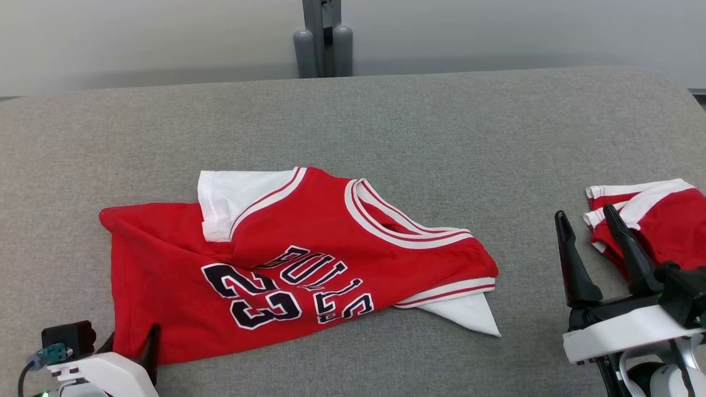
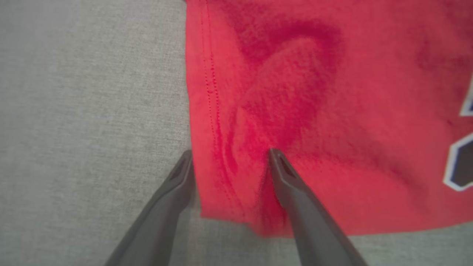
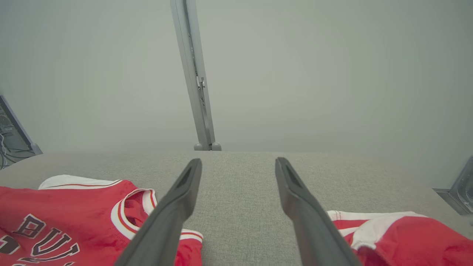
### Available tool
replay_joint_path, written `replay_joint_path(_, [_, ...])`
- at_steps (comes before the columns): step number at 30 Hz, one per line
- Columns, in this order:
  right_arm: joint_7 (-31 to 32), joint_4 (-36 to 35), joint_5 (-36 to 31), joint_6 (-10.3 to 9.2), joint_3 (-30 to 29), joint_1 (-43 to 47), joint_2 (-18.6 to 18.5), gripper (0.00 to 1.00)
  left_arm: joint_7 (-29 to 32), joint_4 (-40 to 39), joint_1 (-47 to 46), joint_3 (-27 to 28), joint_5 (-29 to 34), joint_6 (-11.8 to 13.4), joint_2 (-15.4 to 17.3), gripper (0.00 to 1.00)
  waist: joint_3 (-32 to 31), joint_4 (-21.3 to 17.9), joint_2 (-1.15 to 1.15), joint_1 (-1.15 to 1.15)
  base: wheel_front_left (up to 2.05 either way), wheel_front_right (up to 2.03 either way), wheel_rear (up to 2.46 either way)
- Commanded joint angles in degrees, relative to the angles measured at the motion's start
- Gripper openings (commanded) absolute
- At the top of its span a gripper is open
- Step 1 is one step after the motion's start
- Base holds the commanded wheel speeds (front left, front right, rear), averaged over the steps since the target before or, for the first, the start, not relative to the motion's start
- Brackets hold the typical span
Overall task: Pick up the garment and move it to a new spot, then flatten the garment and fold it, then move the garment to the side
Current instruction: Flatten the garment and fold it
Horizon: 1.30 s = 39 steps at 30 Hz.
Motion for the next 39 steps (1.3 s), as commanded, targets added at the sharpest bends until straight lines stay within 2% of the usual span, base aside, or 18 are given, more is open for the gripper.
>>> replay_joint_path(1, [-0.5,0.3,0.2,0.0,-0.2,-0.6,-0.3,1.0,0.6,0.7,-0.8,0.0,-0.9,-0.7,0.3,0.71,0.2,-0.2,0.0,0.0,0.0,0.0,0.0])
replay_joint_path(2, [-0.6,0.3,0.3,-0.01,-0.3,-0.7,-0.3,1.0,0.7,1.0,-1.1,-0.2,-0.6,-1.0,0.5,0.32,0.3,-0.3,0.0,0.0,0.0,0.0,0.0])
replay_joint_path(3, [-0.8,0.4,0.3,-0.01,-0.4,-0.9,-0.3,1.0,0.6,1.0,-1.3,-0.2,-1.0,-1.5,0.4,0.0,0.3,-0.4,0.0,0.0,0.0,0.0,0.0])
replay_joint_path(9, [-1.1,1.0,0.5,-0.01,-1.4,-0.3,-0.3,1.0,-1.3,-4.7,-0.9,-0.4,0.4,-0.4,1.0,0.0,-0.4,0.5,0.0,0.0,0.0,0.0,0.0])
replay_joint_path(13, [-1.2,1.1,0.6,-0.01,-2.5,0.3,-0.3,1.0,-1.3,-12.6,0.9,-0.8,2.4,1.5,1.9,0.0,-1.2,1.9,0.0,0.0,0.0,0.0,0.0])
replay_joint_path(21, [-1.9,2.1,1.3,-0.01,-4.0,1.3,-0.3,1.0,5.2,-32.3,8.4,-2.5,5.9,5.3,4.9,0.0,-4.2,4.3,0.0,0.0,0.0,0.0,0.0])
replay_joint_path(28, [-2.1,2.1,1.6,-0.01,-4.9,2.0,-0.3,1.0,9.4,-45.1,11.9,-3.0,6.3,6.7,6.4,0.0,-5.5,5.3,0.0,0.0,0.0,0.0,0.0])
replay_joint_path(31, [-2.1,1.9,1.8,-0.01,-4.9,1.8,-0.3,1.0,10.2,-46.5,9.6,-2.4,6.1,6.3,7.1,0.0,-5.3,5.3,0.0,0.0,0.0,0.0,0.0])
replay_joint_path(35, [-2.1,1.8,2.1,-0.01,-4.4,0.9,-0.3,1.0,10.7,-43.8,6.1,-1.8,4.9,5.5,7.4,0.0,-4.6,4.5,0.0,0.0,0.0,0.0,0.0])
replay_joint_path(39, [-2.2,1.7,2.2,-0.01,-3.2,-0.5,-0.3,1.0,11.2,-35.2,-0.1,-1.1,1.2,3.6,6.5,0.0,-2.8,2.6,0.0,0.0,0.0,0.0,0.0])
